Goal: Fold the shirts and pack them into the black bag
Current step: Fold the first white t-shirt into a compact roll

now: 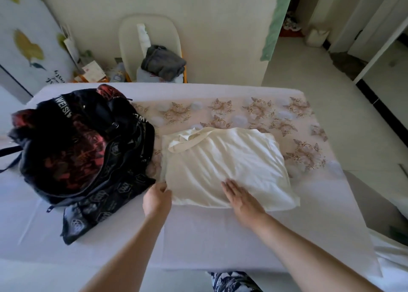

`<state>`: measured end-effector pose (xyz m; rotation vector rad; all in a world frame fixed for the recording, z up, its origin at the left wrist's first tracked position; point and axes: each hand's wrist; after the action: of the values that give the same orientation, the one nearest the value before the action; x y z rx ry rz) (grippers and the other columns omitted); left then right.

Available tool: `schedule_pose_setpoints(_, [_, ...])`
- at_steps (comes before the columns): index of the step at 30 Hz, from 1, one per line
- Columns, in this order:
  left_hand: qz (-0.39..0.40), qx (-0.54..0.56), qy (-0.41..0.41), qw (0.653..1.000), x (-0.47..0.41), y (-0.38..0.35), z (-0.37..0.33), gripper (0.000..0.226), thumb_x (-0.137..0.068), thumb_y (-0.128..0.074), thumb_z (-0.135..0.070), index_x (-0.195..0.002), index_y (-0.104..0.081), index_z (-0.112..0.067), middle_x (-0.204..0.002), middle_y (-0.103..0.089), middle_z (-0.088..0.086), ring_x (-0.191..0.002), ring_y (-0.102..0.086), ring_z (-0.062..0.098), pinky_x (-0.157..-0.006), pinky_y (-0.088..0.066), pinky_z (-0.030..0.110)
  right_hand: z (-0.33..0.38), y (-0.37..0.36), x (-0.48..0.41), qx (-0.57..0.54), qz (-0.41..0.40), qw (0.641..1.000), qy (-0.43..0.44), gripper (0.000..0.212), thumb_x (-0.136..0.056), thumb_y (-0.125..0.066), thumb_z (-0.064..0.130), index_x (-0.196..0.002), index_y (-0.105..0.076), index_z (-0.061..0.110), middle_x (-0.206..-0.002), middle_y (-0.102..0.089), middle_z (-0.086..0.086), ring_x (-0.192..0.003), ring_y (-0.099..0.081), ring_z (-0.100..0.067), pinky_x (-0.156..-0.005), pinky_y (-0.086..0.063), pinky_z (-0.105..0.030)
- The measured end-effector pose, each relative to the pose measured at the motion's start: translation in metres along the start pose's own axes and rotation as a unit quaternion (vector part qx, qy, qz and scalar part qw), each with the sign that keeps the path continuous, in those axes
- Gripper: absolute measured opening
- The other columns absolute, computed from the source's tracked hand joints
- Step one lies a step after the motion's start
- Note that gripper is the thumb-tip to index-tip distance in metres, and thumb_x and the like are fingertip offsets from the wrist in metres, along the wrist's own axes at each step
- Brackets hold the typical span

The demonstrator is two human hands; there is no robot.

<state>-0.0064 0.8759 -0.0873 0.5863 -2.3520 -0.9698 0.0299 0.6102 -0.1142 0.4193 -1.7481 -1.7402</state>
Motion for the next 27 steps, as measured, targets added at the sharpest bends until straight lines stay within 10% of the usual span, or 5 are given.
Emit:
schedule_pose_setpoints(5, [-0.085, 0.143, -0.048, 0.985, 0.011, 0.019, 0.001, 0.005, -0.094, -0.043, -0.012, -0.093, -0.047, -0.016, -0.083, -0.056, 0.001, -0.075, -0.051, 0.023, -0.059, -0.034, 0.035, -0.015, 0.013, 0.002, -0.035, -0.064, 0.997, 0.014, 0.061, -0.072, -0.030, 0.001, -0.112, -0.075, 0.008, -0.116, -0.073, -0.008, -0.102, -0.072, -0.020, -0.081, -0.057, -0.029])
schedule_pose_setpoints(11, [0.134, -0.295, -0.152, 0.934, -0.001, 0.030, 0.030, 0.012, -0.086, -0.044, -0.030, -0.092, -0.053, -0.029, -0.094, -0.060, -0.004, -0.088, -0.059, 0.023, -0.069, -0.045, 0.031, -0.025, 0.042, -0.001, -0.105, 0.064, 0.992, 0.010, 0.038, -0.085, -0.048, 0.016, -0.112, -0.074, 0.026, -0.141, -0.057, 0.014, -0.127, -0.056, -0.011, -0.101, -0.044, -0.023])
schedule_pose_setpoints(20, [0.006, -0.265, -0.348, 0.899, -0.065, 0.012, -0.036, 0.052, -0.072, -0.060, 0.002, -0.115, -0.066, -0.026, -0.122, -0.053, 0.003, -0.112, -0.052, 0.028, -0.080, -0.051, 0.039, -0.046, 0.077, -0.093, -0.176, 0.038, 0.980, -0.083, 0.032, -0.094, -0.047, 0.020, -0.115, -0.071, 0.026, -0.125, -0.067, 0.007, -0.117, -0.060, -0.018, -0.097, -0.047, -0.030])
schedule_pose_setpoints(24, [0.028, -0.341, -0.334, 0.878, -0.097, 0.008, -0.055, 0.070, -0.077, -0.059, -0.003, -0.138, -0.049, -0.036, -0.154, -0.026, 0.004, -0.139, -0.026, 0.031, -0.101, -0.041, 0.045, -0.046, 0.073, -0.134, -0.175, 0.016, 0.983, -0.054, 0.033, -0.097, -0.045, 0.018, -0.123, -0.065, 0.025, -0.134, -0.058, 0.004, -0.127, -0.052, -0.020, -0.100, -0.045, -0.032])
schedule_pose_setpoints(27, [0.049, -0.267, -0.297, 0.916, -0.121, 0.004, -0.053, 0.055, -0.082, -0.053, -0.004, -0.130, -0.057, -0.032, -0.138, -0.049, -0.004, -0.125, -0.045, 0.024, -0.096, -0.044, 0.039, -0.048, 0.068, -0.161, -0.173, 0.006, 0.985, -0.023, 0.039, -0.096, -0.047, 0.013, -0.131, -0.059, 0.025, -0.139, -0.050, 0.004, -0.121, -0.055, -0.024, -0.092, -0.047, -0.034])
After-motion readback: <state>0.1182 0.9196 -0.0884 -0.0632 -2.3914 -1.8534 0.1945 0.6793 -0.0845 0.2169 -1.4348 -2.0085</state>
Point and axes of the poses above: each hand's wrist, its own x-axis away from the middle knuckle, its own y-axis out of the back of the hand, z = x × y
